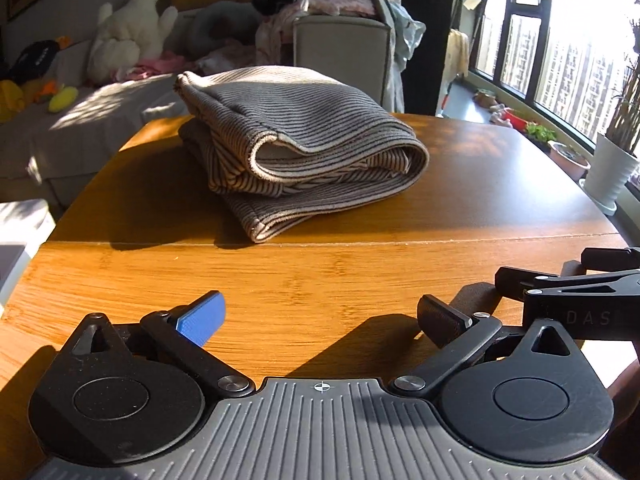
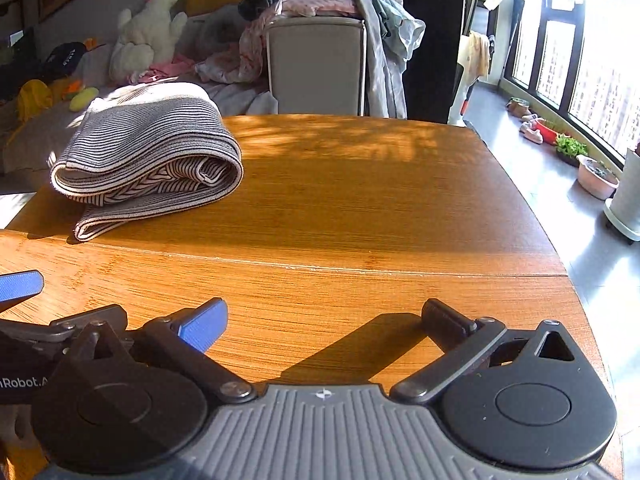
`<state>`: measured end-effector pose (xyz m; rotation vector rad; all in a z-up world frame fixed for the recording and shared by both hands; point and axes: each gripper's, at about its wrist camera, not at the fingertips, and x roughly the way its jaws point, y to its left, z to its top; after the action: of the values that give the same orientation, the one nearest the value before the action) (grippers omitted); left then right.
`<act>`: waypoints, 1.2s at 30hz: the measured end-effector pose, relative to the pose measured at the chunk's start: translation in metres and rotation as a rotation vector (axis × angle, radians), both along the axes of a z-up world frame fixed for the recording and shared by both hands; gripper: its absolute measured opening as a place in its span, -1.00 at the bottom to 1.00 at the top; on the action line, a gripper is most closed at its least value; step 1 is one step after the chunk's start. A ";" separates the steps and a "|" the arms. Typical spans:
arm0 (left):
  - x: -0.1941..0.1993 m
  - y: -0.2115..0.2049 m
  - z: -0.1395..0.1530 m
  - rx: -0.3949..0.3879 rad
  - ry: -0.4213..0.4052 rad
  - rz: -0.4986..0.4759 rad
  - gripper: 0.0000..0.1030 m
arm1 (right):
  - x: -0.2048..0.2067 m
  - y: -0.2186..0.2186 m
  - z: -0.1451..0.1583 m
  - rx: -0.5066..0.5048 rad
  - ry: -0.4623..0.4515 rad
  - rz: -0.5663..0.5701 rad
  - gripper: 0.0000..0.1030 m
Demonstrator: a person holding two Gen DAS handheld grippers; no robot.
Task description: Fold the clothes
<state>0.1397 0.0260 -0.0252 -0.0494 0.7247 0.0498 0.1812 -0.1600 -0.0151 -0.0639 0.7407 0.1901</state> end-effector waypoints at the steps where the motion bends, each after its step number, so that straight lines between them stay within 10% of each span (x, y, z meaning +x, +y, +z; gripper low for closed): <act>1: 0.001 0.001 0.000 -0.004 -0.002 0.019 1.00 | 0.000 0.000 0.000 0.000 0.000 0.004 1.00; 36: 0.012 -0.005 0.003 0.022 0.006 0.051 1.00 | -0.001 0.001 0.001 0.032 -0.004 0.041 1.00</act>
<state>0.1519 0.0206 -0.0223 -0.0461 0.7285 0.1065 0.1801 -0.1594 -0.0137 -0.0489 0.7326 0.2408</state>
